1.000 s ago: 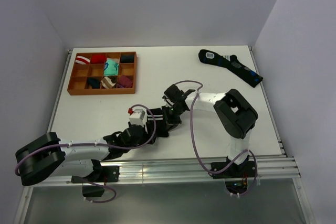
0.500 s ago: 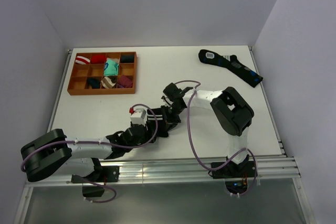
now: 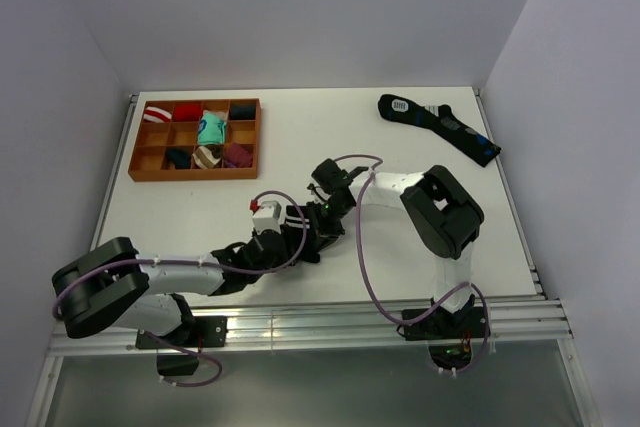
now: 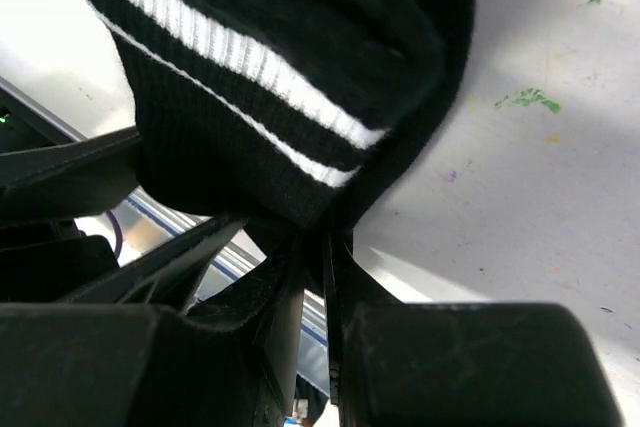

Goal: Roll the socks
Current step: Roll the sock at the center of the board.

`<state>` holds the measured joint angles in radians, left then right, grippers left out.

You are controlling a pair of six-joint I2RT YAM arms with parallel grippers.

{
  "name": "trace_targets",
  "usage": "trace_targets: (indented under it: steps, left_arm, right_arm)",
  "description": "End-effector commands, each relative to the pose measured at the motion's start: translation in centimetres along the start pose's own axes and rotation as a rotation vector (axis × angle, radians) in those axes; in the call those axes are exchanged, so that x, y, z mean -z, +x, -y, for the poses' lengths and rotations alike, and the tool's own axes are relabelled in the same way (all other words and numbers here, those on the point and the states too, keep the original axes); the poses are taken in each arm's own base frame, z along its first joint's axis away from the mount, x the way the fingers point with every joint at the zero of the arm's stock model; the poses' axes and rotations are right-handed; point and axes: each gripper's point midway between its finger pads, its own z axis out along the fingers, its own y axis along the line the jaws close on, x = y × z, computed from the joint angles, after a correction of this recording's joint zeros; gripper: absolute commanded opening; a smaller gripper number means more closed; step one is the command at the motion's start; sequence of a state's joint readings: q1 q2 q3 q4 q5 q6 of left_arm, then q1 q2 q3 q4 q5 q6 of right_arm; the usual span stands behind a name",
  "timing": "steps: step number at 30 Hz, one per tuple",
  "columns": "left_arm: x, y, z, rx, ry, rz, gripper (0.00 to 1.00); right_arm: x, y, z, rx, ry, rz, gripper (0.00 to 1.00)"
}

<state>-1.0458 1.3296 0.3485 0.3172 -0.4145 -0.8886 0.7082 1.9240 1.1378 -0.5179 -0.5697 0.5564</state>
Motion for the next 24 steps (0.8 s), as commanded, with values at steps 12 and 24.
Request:
trace_targets:
  steps: [12, 24]
  left_arm:
    - [-0.1, 3.7, -2.7, -0.022, -0.114, -0.158, 0.36]
    - [0.6, 5.4, -0.9, 0.011, -0.021, -0.299, 0.23]
  right_arm:
    - [-1.1, 0.4, 1.6, -0.003, 0.029, 0.023, 0.19]
    - [0.5, -1.4, 1.8, 0.07, 0.052, 0.218, 0.21]
